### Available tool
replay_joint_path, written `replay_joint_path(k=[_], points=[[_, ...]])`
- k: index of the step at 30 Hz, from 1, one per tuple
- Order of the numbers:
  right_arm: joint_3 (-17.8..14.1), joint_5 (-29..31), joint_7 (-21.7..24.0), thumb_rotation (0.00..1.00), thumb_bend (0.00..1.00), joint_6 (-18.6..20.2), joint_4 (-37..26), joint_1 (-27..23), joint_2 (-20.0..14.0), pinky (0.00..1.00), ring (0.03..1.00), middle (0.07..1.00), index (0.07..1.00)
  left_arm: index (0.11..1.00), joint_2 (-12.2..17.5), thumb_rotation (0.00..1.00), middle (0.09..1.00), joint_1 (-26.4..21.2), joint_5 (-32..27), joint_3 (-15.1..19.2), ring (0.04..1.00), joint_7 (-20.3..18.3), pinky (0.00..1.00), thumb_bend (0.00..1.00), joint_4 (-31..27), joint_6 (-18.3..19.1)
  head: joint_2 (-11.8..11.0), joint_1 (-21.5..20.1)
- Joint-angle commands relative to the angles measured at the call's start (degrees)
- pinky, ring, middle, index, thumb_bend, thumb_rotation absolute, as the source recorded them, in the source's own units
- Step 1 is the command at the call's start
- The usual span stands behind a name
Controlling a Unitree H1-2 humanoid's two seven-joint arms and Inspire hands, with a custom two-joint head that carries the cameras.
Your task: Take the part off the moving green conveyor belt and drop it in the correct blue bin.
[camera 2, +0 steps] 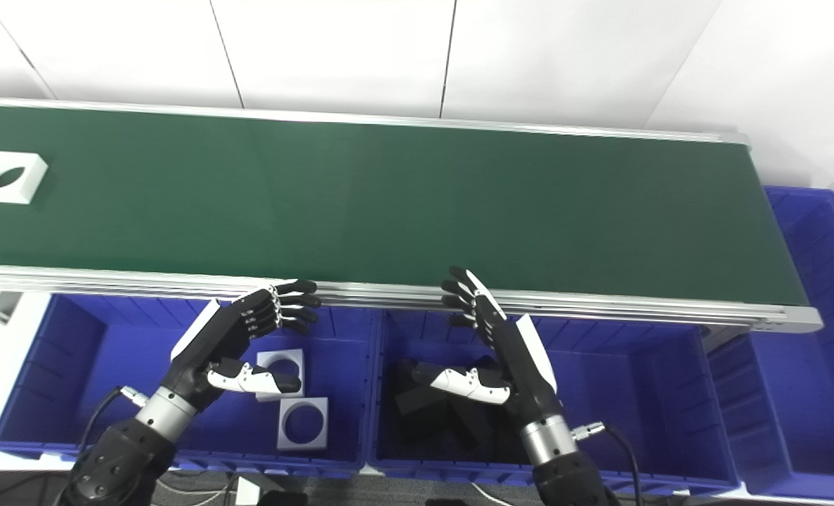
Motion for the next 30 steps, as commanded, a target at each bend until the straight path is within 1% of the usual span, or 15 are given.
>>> replay_joint_path(k=[1, 9, 17, 25, 29, 30], points=[[-0.24, 0.15, -0.25, 0.48, 0.87, -3.83, -1.38, -0.64, 0.16, 0.75, 0.846, 0.883, 0.940, 0.775, 0.24, 0.29, 0.744, -0.69, -0.11, 0.11, 0.683, 0.40, 0.62, 0.90, -1.69, -1.32, -0.07, 0.00], [-0.27, 0.20, -0.17, 0.48, 0.87, -3.71, -1.38, -0.65, 0.08, 0.75, 0.847, 0.883, 0.941, 0.775, 0.20, 0.29, 0.744, -0.70, -0.42, 0.06, 0.683, 0.28, 0.62, 0.90, -1.84, -0.83, 0.03, 0.00], [-0.28, 0.20, -0.15, 0.47, 0.87, -3.34, -1.50, -0.65, 0.13, 0.75, 0.845, 0.882, 0.939, 0.775, 0.16, 0.29, 0.746, -0.84, -0.68, 0.05, 0.685, 0.12, 0.62, 0.90, -1.27, -1.33, -0.01, 0.00], [-0.20, 0.08, -0.12, 0.48, 0.87, -3.66, -1.46, -0.63, 0.04, 0.76, 0.848, 0.885, 0.942, 0.774, 0.14, 0.29, 0.748, -0.71, -0.42, 0.07, 0.686, 0.26, 0.62, 0.90, -1.55, -1.17, -0.01, 0.00], [-0.25, 0.14, -0.18, 0.48, 0.88, -3.50, -1.47, -0.43, 0.09, 0.76, 0.847, 0.882, 0.940, 0.775, 0.02, 0.29, 0.748, -0.56, 0.28, 0.06, 0.685, 0.63, 0.62, 0.90, -1.57, -1.45, -0.88, 1.05], [-0.28, 0.02, -0.24, 0.49, 0.88, -3.65, -1.29, -0.39, 0.02, 0.75, 0.846, 0.880, 0.939, 0.775, -0.11, 0.30, 0.748, -0.51, 0.71, 0.01, 0.683, 0.85, 0.62, 0.90, -1.44, -1.68, -1.61, 2.21]])
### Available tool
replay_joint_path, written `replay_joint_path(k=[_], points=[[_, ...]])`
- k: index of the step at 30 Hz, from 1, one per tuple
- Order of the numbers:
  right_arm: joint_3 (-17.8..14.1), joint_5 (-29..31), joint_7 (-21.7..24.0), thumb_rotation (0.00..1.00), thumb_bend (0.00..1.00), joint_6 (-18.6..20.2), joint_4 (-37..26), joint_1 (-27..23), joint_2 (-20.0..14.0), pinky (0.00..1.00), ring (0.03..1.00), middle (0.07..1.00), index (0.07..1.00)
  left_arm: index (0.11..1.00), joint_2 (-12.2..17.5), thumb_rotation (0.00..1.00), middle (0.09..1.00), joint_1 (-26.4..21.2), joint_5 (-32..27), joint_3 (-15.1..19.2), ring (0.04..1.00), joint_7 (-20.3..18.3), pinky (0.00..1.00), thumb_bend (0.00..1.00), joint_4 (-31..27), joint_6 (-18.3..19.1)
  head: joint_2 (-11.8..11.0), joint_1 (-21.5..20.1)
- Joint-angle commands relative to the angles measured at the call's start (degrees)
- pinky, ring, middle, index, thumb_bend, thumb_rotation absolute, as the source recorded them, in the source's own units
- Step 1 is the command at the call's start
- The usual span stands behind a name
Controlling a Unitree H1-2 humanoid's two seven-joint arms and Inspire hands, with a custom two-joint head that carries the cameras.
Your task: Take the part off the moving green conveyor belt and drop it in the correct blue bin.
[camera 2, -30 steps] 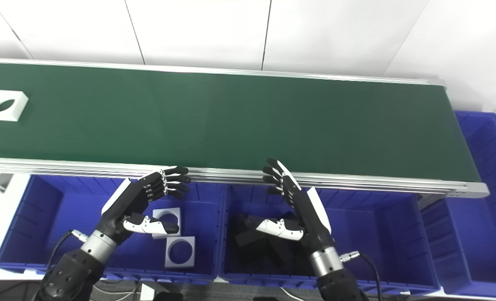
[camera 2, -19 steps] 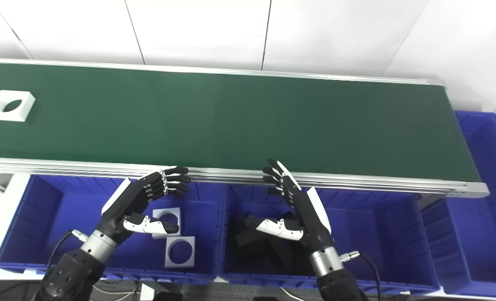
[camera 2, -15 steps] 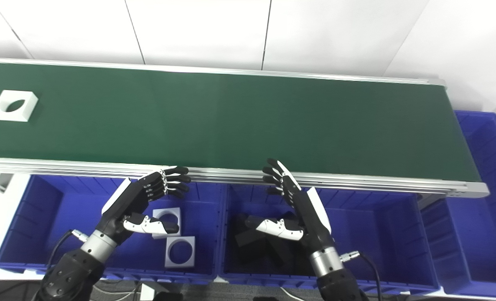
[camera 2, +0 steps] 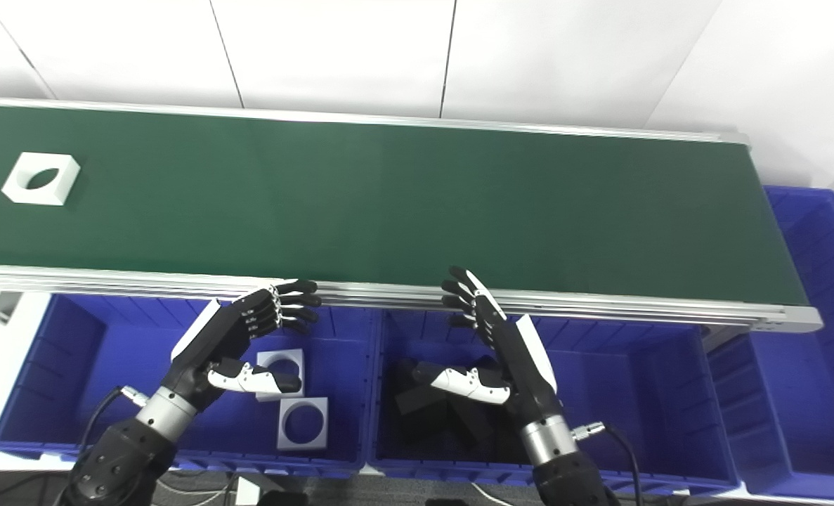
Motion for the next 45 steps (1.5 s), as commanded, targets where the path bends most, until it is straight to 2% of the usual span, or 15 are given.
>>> replay_joint_path(k=[1, 5, 6, 7, 10, 12, 13, 14, 15, 23, 31, 33, 39, 43, 45], points=[[-0.27, -0.03, -0.25, 0.50, 0.89, -3.90, -1.09, -0.36, -0.10, 0.75, 0.845, 0.879, 0.939, 0.774, -0.12, 0.30, 0.747, -0.46, 0.65, -0.06, 0.682, 0.80, 0.61, 0.90, -1.35, -1.86, -0.97, 1.60], [-0.27, -0.42, -0.28, 0.50, 0.88, -5.77, 0.00, -0.06, -0.74, 0.75, 0.846, 0.881, 0.941, 0.779, -0.57, 0.30, 0.751, -0.18, 1.25, -0.45, 0.686, 0.91, 0.62, 0.90, -0.42, -2.96, -3.32, 5.46], [-0.34, -0.39, -0.30, 0.50, 0.88, -6.33, 0.37, 0.07, -0.90, 0.75, 0.845, 0.881, 0.939, 0.780, -0.80, 0.30, 0.752, -0.11, 1.53, -0.58, 0.685, 1.01, 0.62, 0.89, 0.04, -3.48, -4.63, 8.15], [-0.40, -0.37, -0.31, 0.50, 0.88, -6.71, 0.62, 0.15, -1.01, 0.75, 0.844, 0.880, 0.938, 0.781, -0.95, 0.30, 0.752, -0.07, 1.71, -0.69, 0.685, 1.11, 0.62, 0.89, 0.36, -3.84, -4.63, 8.15], [-0.66, 1.00, 0.42, 0.50, 0.88, -8.89, 1.93, 0.57, -2.08, 0.75, 0.849, 0.883, 0.943, 0.785, -1.97, 0.29, 0.754, 0.41, 2.19, -1.39, 0.685, 1.49, 0.62, 0.88, 1.37, -5.01, -8.34, 14.03], [-0.81, 1.63, 0.80, 0.50, 0.88, -9.71, 2.57, 0.81, -2.66, 0.77, 0.856, 0.891, 0.951, 0.785, -2.58, 0.28, 0.757, 0.60, 2.35, -1.78, 0.687, 1.64, 0.63, 0.88, 2.04, -5.63, -9.46, 15.41], [-0.90, 1.93, 0.87, 0.50, 0.88, -10.51, 3.08, 0.93, -2.94, 0.77, 0.856, 0.891, 0.951, 0.785, -2.96, 0.28, 0.757, 0.73, 2.53, -1.99, 0.687, 1.83, 0.63, 0.88, 2.44, -5.97, -11.08, 16.79], [-0.95, 2.14, 0.89, 0.50, 0.88, -11.16, 3.49, 0.98, -3.10, 0.77, 0.855, 0.889, 0.952, 0.783, -3.21, 0.28, 0.757, 0.80, 2.66, -2.12, 0.687, 1.98, 0.62, 0.88, 2.74, -6.23, -11.30, 16.98], [-1.02, 2.41, 0.95, 0.50, 0.88, -11.80, 4.04, 1.00, -3.25, 0.76, 0.855, 0.888, 0.953, 0.782, -3.49, 0.27, 0.757, 0.81, 3.00, -2.25, 0.686, 2.28, 0.62, 0.89, 3.23, -6.69, -12.56, 17.70], [-1.21, 2.40, 1.23, 0.48, 0.88, -15.26, 7.16, 1.10, -3.84, 0.75, 0.848, 0.879, 0.954, 0.782, -4.66, 0.27, 0.759, 1.05, 4.15, -2.80, 0.684, 3.37, 0.61, 0.89, 5.48, -9.22, -16.01, 18.05], [-1.01, 1.95, 1.11, 0.47, 0.88, -16.60, 9.10, 0.91, -3.52, 0.75, 0.845, 0.872, 0.949, 0.776, -4.62, 0.26, 0.758, 0.81, 1.72, -2.39, 0.688, 2.52, 0.61, 0.88, 5.74, -9.71, -18.94, 17.71], [-0.90, 1.47, 0.92, 0.47, 0.88, -17.41, 10.23, 0.72, -3.31, 0.75, 0.849, 0.873, 0.949, 0.775, -3.82, 0.26, 0.756, 0.31, 0.58, -1.75, 0.688, 1.85, 0.61, 0.88, 4.39, -9.74, -20.83, 17.43], [-0.80, 1.06, 0.61, 0.45, 0.87, -18.79, 11.98, 0.39, -2.84, 0.74, 0.841, 0.871, 0.943, 0.762, -2.66, 0.25, 0.751, -1.44, -1.18, 0.52, 0.691, 0.88, 0.61, 0.88, 0.44, -9.75, -22.48, 17.63], [-0.73, 1.69, 0.54, 0.44, 0.88, -19.16, 13.35, -0.14, -2.55, 0.74, 0.845, 0.873, 0.945, 0.778, -0.29, 0.30, 0.758, -4.50, -0.11, 2.74, 0.698, 1.57, 0.62, 0.87, -2.80, -9.67, -23.73, 17.96], [-0.72, 1.58, 0.44, 0.43, 0.88, -19.18, 13.79, -0.42, -2.49, 0.74, 0.843, 0.871, 0.944, 0.793, 0.96, 0.27, 0.772, -5.88, 0.25, 3.61, 0.708, 1.73, 0.63, 0.85, -3.66, -9.46, -23.88, 17.97]])
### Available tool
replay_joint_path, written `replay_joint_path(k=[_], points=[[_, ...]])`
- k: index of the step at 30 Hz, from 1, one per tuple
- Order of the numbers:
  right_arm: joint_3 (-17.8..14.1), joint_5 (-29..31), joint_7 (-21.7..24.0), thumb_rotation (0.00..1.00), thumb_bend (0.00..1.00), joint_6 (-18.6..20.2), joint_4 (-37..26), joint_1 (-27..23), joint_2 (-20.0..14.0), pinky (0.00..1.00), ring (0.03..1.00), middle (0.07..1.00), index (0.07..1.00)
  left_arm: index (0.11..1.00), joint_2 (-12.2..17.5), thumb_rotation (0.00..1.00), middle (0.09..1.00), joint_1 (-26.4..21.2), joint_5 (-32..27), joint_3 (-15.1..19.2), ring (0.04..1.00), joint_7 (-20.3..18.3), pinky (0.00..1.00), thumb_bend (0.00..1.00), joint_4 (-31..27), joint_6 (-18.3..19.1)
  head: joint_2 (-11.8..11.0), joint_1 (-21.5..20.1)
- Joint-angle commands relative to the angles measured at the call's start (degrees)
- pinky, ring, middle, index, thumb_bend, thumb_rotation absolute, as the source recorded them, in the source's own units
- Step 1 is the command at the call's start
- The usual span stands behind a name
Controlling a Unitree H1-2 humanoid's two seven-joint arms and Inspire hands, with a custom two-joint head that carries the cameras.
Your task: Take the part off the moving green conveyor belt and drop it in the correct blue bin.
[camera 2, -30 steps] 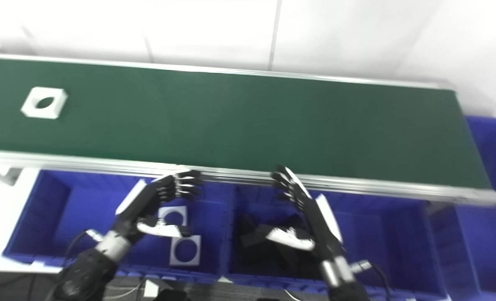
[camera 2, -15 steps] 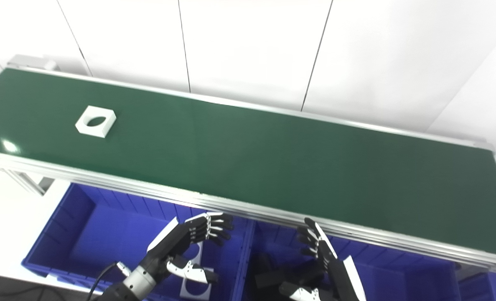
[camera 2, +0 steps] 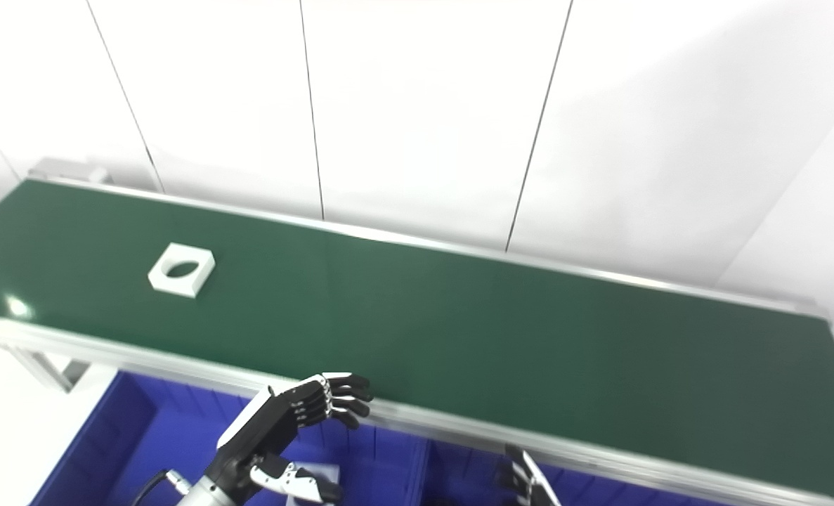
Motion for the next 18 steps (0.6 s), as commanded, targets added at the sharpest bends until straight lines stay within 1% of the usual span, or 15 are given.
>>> replay_joint_path(k=[1, 4, 5, 8, 10, 12, 15, 18], points=[[-0.11, 0.66, -0.40, 0.44, 0.88, -3.25, -0.67, -0.82, 0.36, 0.74, 0.842, 0.870, 0.944, 0.802, 2.04, 0.26, 0.779, -2.57, 0.48, 1.24, 0.714, 0.62, 0.64, 0.83, -2.51, -1.69, -0.06, 0.04], [0.03, 0.69, -0.26, 0.43, 0.88, -3.29, -0.17, -1.24, 0.33, 0.73, 0.842, 0.874, 0.945, 0.813, 3.85, 0.27, 0.781, -4.48, 1.17, 2.74, 0.720, 1.15, 0.66, 0.83, -3.77, -0.72, -0.21, 0.06], [0.06, 0.70, -0.24, 0.43, 0.88, -3.30, -0.05, -1.33, 0.34, 0.73, 0.842, 0.874, 0.945, 0.819, 4.26, 0.29, 0.785, -4.89, 1.57, 3.07, 0.722, 1.35, 0.66, 0.83, -3.98, -0.67, -0.21, 0.06], [0.36, -0.09, -0.80, 0.44, 0.88, -3.37, 0.29, -1.63, 0.38, 0.73, 0.841, 0.872, 0.943, 0.824, 6.11, 0.30, 0.792, -7.17, 1.71, 4.56, 0.735, 1.57, 0.66, 0.82, -4.76, 0.12, -0.78, 0.13], [0.53, -0.18, -1.08, 0.43, 0.88, -3.35, 0.54, -1.77, 0.40, 0.73, 0.842, 0.871, 0.943, 0.832, 7.05, 0.33, 0.799, -8.38, 2.75, 5.27, 0.753, 1.80, 0.67, 0.82, -5.42, 0.89, -0.89, 0.12], [0.71, 0.52, -0.88, 0.42, 0.88, -3.34, 0.83, -1.97, 0.35, 0.73, 0.845, 0.873, 0.945, 0.831, 7.82, 0.34, 0.800, -9.63, 3.47, 5.89, 0.756, 2.03, 0.66, 0.83, -6.24, 2.44, -1.04, 0.19], [0.83, 0.62, -1.05, 0.42, 0.88, -3.39, 1.13, -2.22, 0.31, 0.73, 0.844, 0.870, 0.943, 0.832, 8.79, 0.33, 0.813, -11.59, 5.03, 6.44, 0.777, 2.07, 0.68, 0.83, -7.17, 6.13, -1.16, 0.32], [1.08, 0.99, -1.18, 0.42, 0.88, -3.36, 1.59, -2.63, 0.19, 0.73, 0.839, 0.868, 0.937, 0.859, 10.00, 0.38, 0.843, -14.07, 9.05, 6.56, 0.818, 2.44, 0.75, 0.83, -6.41, 8.81, -1.38, 0.18]])
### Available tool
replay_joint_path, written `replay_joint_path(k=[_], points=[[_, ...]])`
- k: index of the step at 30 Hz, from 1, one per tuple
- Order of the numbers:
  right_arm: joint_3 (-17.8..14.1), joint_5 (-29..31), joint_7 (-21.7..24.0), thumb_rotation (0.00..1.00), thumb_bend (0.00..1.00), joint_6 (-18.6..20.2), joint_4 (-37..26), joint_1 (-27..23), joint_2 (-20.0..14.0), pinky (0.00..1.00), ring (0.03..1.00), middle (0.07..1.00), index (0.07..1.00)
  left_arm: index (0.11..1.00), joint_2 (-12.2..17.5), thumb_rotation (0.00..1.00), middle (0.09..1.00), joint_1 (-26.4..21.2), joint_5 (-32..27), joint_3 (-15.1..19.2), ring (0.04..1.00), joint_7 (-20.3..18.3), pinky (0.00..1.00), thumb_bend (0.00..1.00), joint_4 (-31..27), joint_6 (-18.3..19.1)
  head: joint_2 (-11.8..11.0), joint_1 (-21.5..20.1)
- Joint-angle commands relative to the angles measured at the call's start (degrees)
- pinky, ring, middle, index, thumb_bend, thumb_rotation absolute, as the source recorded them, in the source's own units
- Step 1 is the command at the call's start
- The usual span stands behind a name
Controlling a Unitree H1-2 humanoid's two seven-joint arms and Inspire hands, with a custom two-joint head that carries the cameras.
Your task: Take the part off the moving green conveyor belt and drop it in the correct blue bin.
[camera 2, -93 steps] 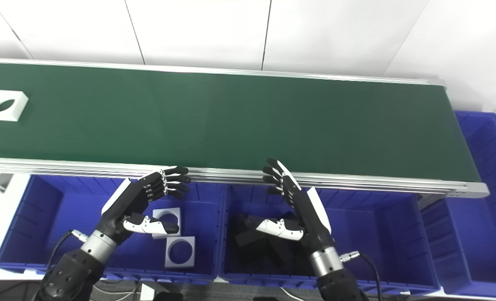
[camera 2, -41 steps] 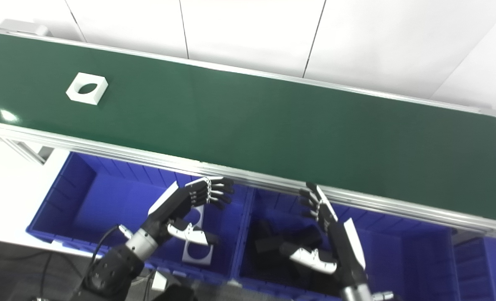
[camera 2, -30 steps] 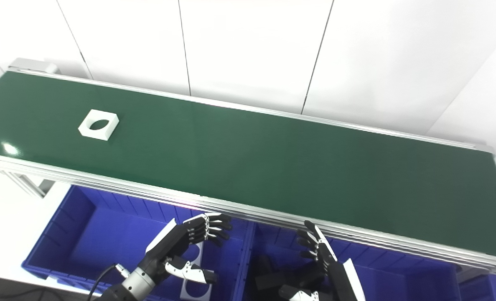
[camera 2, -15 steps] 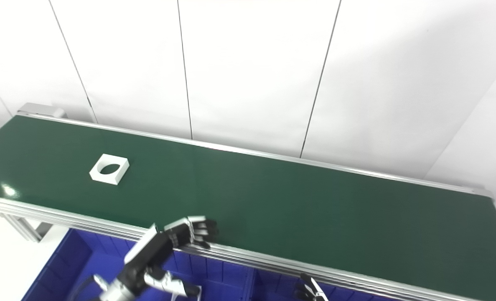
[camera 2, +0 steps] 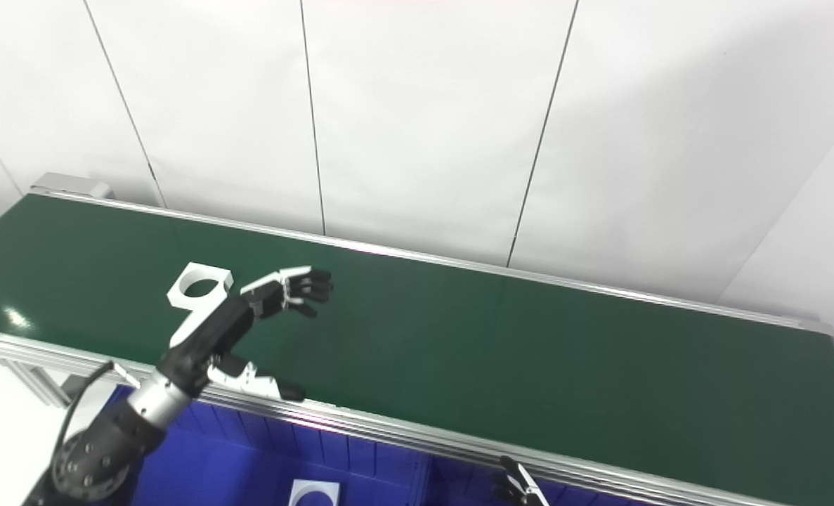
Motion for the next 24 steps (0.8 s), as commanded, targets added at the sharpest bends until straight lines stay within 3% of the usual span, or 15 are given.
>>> replay_joint_path(k=[1, 7, 12, 17, 24], points=[[0.08, 1.07, -0.52, 0.42, 0.88, -3.32, -0.34, -0.92, -0.10, 0.73, 0.837, 0.867, 0.936, 0.864, 1.76, 0.39, 0.849, -2.90, 2.41, 0.44, 0.824, 1.38, 0.77, 0.83, -0.56, 0.83, 0.03, 0.00], [0.30, 1.14, -0.92, 0.42, 0.90, -3.34, -0.33, -1.15, -0.18, 0.72, 0.830, 0.858, 0.931, 0.863, 4.03, 0.35, 0.876, -8.30, 6.74, 0.26, 0.853, 1.84, 0.82, 0.84, 5.44, 2.80, -0.11, -0.01], [0.50, 1.48, -1.05, 0.41, 0.90, -3.37, -0.52, -1.09, -0.29, 0.72, 0.825, 0.853, 0.925, 0.875, 5.82, 0.35, 0.894, -12.53, 10.14, -0.59, 0.884, 2.82, 0.84, 0.83, 12.49, 1.06, -0.19, 0.15], [0.73, 1.65, -1.30, 0.40, 0.90, -3.37, -0.69, -1.06, -0.64, 0.71, 0.822, 0.851, 0.922, 0.881, 7.32, 0.28, 0.911, -15.80, 13.07, -2.26, 0.906, 2.84, 0.87, 0.82, 16.88, 2.66, -0.14, 0.54], [0.98, 2.25, -1.72, 0.39, 0.90, -3.38, -1.27, -0.91, -1.09, 0.70, 0.811, 0.841, 0.913, 0.888, 9.29, 0.29, 0.929, -18.63, 24.42, -6.97, 0.927, 5.50, 0.88, 0.85, 20.32, 5.28, 0.07, 0.82]])
